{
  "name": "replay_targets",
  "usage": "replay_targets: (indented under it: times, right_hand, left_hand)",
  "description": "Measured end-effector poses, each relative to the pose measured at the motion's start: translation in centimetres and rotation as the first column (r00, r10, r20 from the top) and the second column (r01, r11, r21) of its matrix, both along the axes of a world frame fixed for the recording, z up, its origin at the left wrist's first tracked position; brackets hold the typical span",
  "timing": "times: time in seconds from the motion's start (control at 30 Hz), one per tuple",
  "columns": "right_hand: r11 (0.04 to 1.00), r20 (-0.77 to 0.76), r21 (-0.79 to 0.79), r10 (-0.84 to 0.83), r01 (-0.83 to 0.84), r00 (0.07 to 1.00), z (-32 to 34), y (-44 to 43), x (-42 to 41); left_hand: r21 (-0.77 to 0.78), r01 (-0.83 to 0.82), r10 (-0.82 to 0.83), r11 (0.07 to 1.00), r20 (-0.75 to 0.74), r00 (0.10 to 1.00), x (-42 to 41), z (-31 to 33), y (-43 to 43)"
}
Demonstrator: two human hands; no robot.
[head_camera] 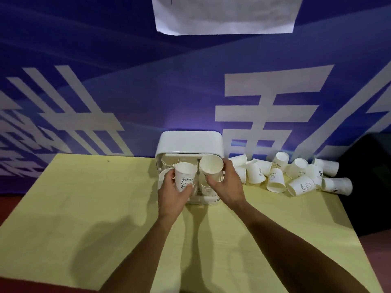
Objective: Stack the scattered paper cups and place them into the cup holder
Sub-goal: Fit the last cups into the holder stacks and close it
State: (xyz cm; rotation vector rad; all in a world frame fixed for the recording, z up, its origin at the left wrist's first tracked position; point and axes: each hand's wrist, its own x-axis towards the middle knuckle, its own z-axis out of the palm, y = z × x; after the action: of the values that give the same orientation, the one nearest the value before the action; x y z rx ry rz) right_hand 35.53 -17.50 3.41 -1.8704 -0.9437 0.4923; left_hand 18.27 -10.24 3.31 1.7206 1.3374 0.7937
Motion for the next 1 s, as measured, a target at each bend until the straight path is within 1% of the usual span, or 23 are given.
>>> replay_targets:
  times: [0.17,0.37,0.43,0.57,0.7,0.83,1.0]
  right_hand:
    - [0.999,0.03,0.02,0.025,-0.026,0.999,0.3,1.1,-1.4]
    - [0.999,0.083,-0.052,0.001,0.003,0.997,-1.0,1.7,-1.4]
    - [0.996,0.09,-0.086,0.007,0.0,0.996,-1.6,1.7,-1.3]
    - [0.992,0.112,-0.125,0.012,0.002,0.994,-2.6,1.7,-1.0]
    - [0.984,0.129,-0.176,0.009,0.014,0.992,-3.5,2.0,-0.9]
    - [0.984,0.156,-0.175,0.014,0.013,0.988,-3.9,2.2,-1.1]
    - [0.981,0.189,-0.193,0.03,0.007,0.982,-4.4,2.4,-1.0]
  left_hand:
    - [-0.023,0.008,-0.008,1.0,-0.002,1.0,0.0,-0.4,1.6]
    - [-0.023,0.029,-0.029,0.999,-0.013,0.999,0.6,-1.4,3.0]
    - [-0.013,0.038,-0.038,0.999,-0.03,0.999,0.9,-1.7,3.1]
    - [0.028,0.051,-0.047,0.998,-0.12,0.992,1.2,-2.3,3.4]
    - [-0.02,0.076,-0.078,0.997,-0.118,0.99,1.3,-2.6,3.8]
    - [-0.036,0.07,-0.074,0.997,-0.124,0.99,1.4,-2.5,3.9]
    - [-0.04,0.068,-0.074,0.997,-0.18,0.981,1.5,-2.5,4.1]
